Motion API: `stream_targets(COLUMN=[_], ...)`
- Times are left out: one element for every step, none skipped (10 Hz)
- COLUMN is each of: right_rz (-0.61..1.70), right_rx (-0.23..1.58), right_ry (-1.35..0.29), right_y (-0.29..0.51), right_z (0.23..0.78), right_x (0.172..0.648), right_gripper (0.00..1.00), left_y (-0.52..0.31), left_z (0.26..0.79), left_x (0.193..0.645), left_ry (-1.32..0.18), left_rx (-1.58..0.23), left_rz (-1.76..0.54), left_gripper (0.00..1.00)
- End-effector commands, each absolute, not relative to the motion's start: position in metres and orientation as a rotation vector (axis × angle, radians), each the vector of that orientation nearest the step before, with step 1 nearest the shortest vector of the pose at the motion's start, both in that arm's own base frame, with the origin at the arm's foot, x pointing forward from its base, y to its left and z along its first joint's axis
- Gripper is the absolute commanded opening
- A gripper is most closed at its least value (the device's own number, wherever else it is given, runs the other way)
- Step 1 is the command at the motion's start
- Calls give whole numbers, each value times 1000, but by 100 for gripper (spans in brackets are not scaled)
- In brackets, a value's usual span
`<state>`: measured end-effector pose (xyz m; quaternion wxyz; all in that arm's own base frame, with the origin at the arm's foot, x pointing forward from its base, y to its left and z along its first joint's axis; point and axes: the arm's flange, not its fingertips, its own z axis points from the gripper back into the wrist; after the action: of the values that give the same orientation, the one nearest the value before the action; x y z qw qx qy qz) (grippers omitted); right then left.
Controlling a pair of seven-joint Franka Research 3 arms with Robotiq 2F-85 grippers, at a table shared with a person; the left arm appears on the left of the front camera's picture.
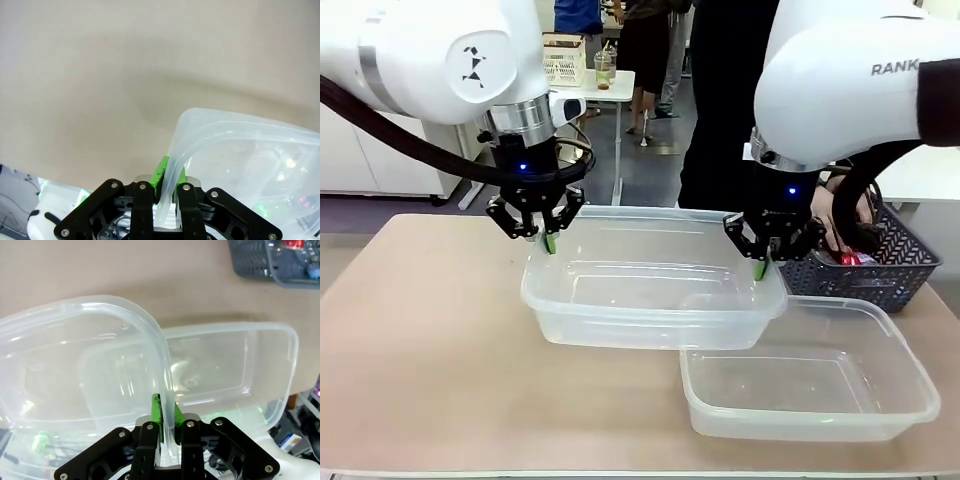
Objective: Sort the waste into each basket.
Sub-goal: Pick up the Organizing box on the left side of the table and lift it, then offer the picked Organizing box to the human.
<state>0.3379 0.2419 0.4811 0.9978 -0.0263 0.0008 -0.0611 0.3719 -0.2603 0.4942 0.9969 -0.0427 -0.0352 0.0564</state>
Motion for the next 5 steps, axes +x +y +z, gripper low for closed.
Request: stream_targets(right_rz=[-122,-122,-122,-122,-122], right_rx=[-53,-53,-53,-53,-53], right_ry=[5,5,5,5,5], right_y=[242,242,242,242,242], right_z=[479,479,479,479,479], right_x=[337,337,337,337,337], right_gripper=[5,5,5,5,5], left_y=[-260,-260,-260,-260,-260], left_z=[498,498,498,498,498], left_x=[371,371,371,371,371], left_ry=[-80,-80,-80,-80,-80], left_rx=[-92,-92,-92,-92,-92], left_rz=[119,119,119,119,119], left_gripper=[7,7,7,7,7])
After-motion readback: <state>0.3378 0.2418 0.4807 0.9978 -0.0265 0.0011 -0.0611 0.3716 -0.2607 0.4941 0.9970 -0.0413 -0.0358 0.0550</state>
